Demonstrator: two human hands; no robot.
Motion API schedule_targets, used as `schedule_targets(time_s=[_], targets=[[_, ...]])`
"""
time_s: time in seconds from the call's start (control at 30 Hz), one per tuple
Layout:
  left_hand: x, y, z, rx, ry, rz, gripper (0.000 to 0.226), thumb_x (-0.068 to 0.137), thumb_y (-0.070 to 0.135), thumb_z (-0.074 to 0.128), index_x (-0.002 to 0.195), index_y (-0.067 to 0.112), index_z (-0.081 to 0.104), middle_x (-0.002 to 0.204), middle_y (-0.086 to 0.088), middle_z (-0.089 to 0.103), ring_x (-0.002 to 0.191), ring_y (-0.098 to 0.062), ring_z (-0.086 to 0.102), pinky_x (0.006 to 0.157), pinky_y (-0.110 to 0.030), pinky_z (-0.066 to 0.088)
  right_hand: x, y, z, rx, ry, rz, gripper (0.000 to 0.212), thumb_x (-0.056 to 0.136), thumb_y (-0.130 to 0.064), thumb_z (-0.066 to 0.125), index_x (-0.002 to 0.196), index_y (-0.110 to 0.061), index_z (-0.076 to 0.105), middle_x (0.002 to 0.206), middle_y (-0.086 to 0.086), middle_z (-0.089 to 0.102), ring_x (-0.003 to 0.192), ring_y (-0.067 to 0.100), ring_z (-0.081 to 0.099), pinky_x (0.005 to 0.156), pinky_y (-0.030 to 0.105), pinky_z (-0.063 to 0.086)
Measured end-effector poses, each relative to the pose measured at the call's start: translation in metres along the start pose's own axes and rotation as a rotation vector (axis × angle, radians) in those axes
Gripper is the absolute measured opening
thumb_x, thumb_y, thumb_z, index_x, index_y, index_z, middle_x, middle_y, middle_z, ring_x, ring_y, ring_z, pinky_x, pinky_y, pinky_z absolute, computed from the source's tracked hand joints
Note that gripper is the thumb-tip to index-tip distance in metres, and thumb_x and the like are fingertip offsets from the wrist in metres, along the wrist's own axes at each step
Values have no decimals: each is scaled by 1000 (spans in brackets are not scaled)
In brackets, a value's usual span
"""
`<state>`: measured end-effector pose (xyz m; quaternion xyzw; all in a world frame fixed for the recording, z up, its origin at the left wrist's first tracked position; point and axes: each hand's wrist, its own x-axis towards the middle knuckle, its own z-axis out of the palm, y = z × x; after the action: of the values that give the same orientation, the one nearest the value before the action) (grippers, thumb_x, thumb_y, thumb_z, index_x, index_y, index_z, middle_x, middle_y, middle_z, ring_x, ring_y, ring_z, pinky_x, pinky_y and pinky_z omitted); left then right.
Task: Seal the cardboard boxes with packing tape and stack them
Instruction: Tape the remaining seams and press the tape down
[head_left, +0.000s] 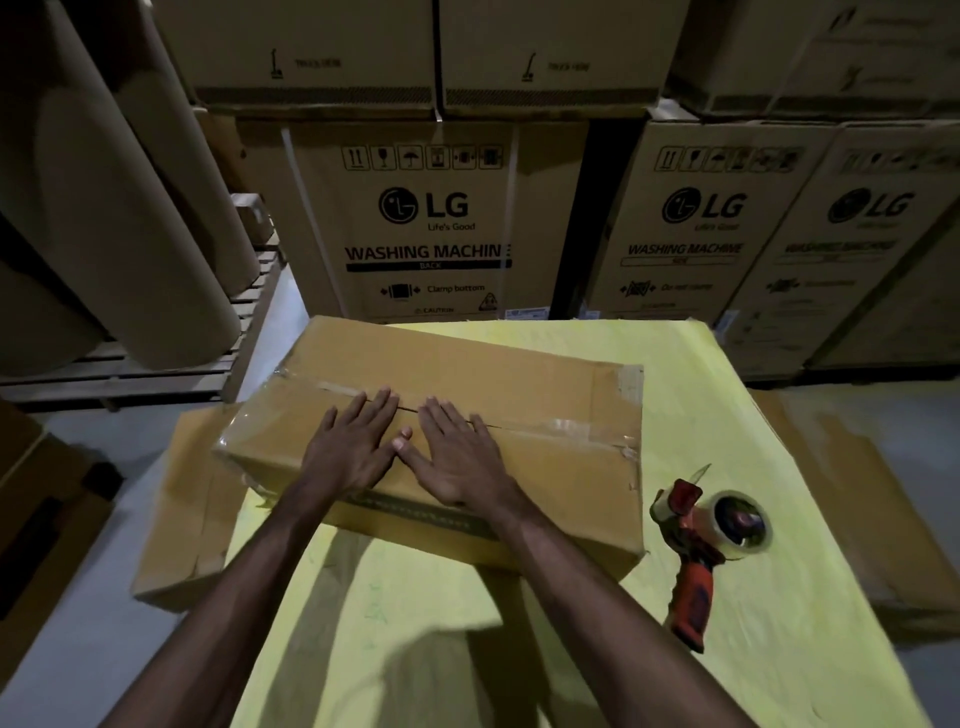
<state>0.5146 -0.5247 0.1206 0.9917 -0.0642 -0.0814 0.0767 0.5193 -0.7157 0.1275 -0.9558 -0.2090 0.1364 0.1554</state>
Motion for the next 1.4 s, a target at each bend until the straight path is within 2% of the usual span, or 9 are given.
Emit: schedule_targets(time_s=[0.07,0.3,0.67,0.9,1.0,1.07,1.13,1.23,1.4], targets=[[2,0,0,-29,-1,-11,117,71,92,-21,166,29,3,172,11,-4,160,-19,-1,127,-53,7,-6,10,-2,1,10,20,87,97,-77,5,165,-22,3,172,-7,-7,158,12,-7,127,46,-3],[3,2,3,-27,-14,-41,87,96,79,10,166,29,2,173,12,-4,160,-18,-1,127,-54,4,-59,77,-15,-4,17,71,83,100,-75,10,165,-25,1,171,-9,-9,157,8,-8,125,35,-3],[-2,8,-3,-25,-12,-53,88,96,79,10,166,28,2,172,12,-6,160,-16,-2,126,-57,0,-129,146,-44,-223,87,266,94,93,-82,2,165,-22,3,172,-5,-6,158,13,-7,126,48,-12],[-15,11,0,-109,159,-79,86,98,78,16,166,25,19,173,7,9,160,-20,8,125,-60,6,-137,145,-26,20,431,290,83,101,-74,22,165,-25,3,171,-6,-16,157,16,-14,126,47,-1],[-40,27,16,-241,488,-285,74,103,69,33,159,21,34,172,-4,22,157,-30,18,121,-64,9,-145,141,-17,378,531,403,89,101,-67,41,163,-31,-11,170,-11,-18,159,21,4,122,48,20],[-60,50,33,-493,739,-531,79,98,58,59,160,18,30,172,-12,17,157,-35,16,121,-65,13,-147,138,-15,621,535,486,94,99,-62,52,162,-37,-14,173,-2,7,154,27,26,116,48,32],[-76,79,42,-903,877,-767,102,88,39,80,164,13,17,172,-16,11,155,-36,20,122,-56,22,-148,136,-14,723,551,521,94,98,-57,58,162,-39,-9,168,4,26,148,32,35,112,48,37],[-78,119,45,-1336,764,-909,118,86,35,84,165,9,0,169,-16,24,146,-37,39,114,-38,35,-147,135,-6,829,592,547,89,98,-53,61,163,-39,2,166,3,32,148,30,37,114,46,38],[-56,145,46,-1270,620,-742,118,92,43,76,165,13,-11,173,-6,13,154,-29,28,122,-33,24,-141,100,13,950,737,673,77,103,-40,58,164,-33,12,161,1,40,141,29,46,112,42,42]])
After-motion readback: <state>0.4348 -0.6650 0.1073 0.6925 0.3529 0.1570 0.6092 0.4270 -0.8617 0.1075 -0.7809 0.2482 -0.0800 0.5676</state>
